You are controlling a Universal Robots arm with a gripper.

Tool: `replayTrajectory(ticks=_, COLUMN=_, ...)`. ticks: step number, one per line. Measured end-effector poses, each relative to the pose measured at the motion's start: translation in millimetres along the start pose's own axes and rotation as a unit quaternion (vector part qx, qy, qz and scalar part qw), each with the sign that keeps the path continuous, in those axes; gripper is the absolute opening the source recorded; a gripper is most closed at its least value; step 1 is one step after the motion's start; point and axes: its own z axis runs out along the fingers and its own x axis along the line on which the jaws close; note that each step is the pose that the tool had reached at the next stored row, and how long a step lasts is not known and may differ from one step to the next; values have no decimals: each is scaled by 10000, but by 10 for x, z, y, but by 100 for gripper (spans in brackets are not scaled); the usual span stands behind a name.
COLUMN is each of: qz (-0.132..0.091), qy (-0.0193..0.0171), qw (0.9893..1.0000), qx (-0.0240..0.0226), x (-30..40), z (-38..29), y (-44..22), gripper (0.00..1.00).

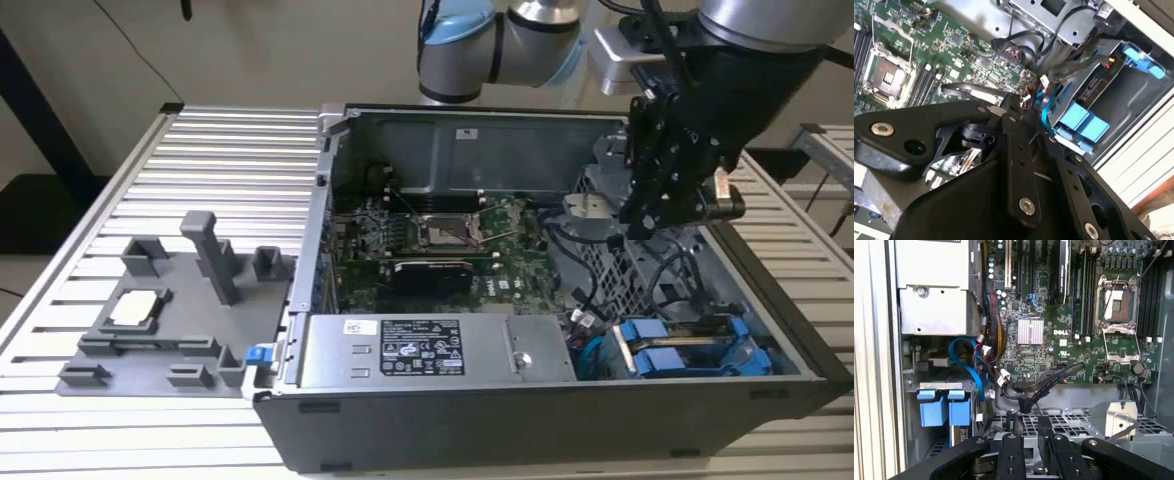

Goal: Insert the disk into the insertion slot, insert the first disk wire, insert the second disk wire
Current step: 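Insert the first disk wire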

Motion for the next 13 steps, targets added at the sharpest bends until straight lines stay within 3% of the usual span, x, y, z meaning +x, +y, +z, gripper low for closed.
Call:
replayTrajectory(ticks=1, qz=-8, qy=23, qw=10000, qx=-1, x=-1, z=2, y=17, gripper=27)
replayTrajectory(ticks=5, qz=-157, qy=190, qw=9997, qx=-15, x=-7, z=12, y=39, gripper=27)
replayTrajectory(ticks=7, qz=-207, qy=210, qw=9996, qx=-12, x=-26, z=35, y=53, gripper=27)
replayTrajectory(ticks=13, qz=-286, qy=264, qw=9992, qx=55, x=-52, z=89, y=118, gripper=27)
